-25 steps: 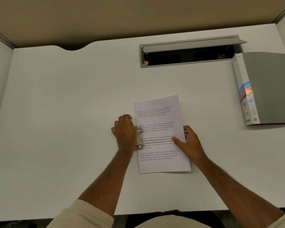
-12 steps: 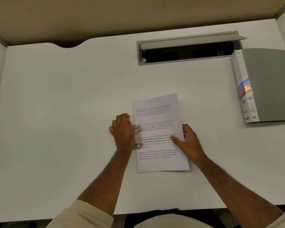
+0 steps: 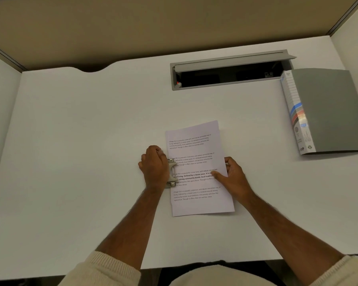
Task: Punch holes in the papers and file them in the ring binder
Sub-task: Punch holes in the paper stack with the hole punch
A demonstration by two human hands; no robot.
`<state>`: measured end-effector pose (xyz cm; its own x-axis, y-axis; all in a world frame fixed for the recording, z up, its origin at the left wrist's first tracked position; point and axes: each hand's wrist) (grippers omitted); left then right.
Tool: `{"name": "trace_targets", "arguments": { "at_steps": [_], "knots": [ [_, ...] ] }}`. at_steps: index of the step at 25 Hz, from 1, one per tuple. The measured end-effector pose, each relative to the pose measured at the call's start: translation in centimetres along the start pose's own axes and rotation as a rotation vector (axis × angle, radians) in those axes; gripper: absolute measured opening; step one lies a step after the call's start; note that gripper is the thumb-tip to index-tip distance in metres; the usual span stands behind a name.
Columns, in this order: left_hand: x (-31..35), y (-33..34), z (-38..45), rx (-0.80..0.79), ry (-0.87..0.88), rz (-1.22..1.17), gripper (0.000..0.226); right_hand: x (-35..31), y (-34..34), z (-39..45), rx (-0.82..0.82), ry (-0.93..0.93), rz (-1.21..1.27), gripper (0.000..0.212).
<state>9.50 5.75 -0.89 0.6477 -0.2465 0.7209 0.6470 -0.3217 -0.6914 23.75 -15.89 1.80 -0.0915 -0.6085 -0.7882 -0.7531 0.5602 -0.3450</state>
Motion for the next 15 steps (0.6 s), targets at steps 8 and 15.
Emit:
{"name": "trace_targets", "arguments": {
  "at_steps": [8, 15],
  "knots": [
    [0.9, -2.7, -1.1, -0.142, -0.157, -0.187, 0.018, -0.1, -0.3, -0.4, -0.008, -0.007, 0.007, 0.042],
    [-0.1, -3.4, -3.9, -0.197, -0.223, -0.227, 0.031, 0.1, -1.3, -0.6, 0.016, -0.017, 0.003, 0.039]
  ]
}}
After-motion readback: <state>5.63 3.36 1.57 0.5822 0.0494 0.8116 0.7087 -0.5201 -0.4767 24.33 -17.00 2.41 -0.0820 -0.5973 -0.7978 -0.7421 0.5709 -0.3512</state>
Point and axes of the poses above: each hand's wrist, its own z-axis towards the middle knuckle, its own y-axis out of the palm, x = y × z, and after that the axes turned 11 degrees about -z, right-handed
